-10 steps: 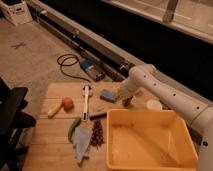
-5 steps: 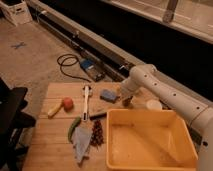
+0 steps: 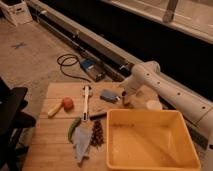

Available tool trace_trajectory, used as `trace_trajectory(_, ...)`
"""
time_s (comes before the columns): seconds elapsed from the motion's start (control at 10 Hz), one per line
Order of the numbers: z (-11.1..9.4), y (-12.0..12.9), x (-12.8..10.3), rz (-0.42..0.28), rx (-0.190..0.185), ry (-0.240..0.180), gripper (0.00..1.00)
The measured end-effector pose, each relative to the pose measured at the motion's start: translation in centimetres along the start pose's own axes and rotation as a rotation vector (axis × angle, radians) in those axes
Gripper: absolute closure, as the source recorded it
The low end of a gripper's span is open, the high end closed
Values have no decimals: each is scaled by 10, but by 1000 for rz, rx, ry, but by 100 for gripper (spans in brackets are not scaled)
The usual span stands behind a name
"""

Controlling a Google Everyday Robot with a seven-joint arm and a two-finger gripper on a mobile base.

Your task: Place fork in metal cup

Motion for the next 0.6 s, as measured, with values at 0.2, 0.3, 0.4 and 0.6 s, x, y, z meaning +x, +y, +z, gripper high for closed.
trace_trajectory(0.2, -32, 0, 19, 16, 1, 71, 35)
trace_trajectory(0.3, -52, 3, 35, 31, -1, 120, 35)
trace_trajectory(0.4, -61, 5, 43, 38, -1, 141, 35)
trace_trajectory(0.6, -59, 4, 40, 35, -3, 137, 35)
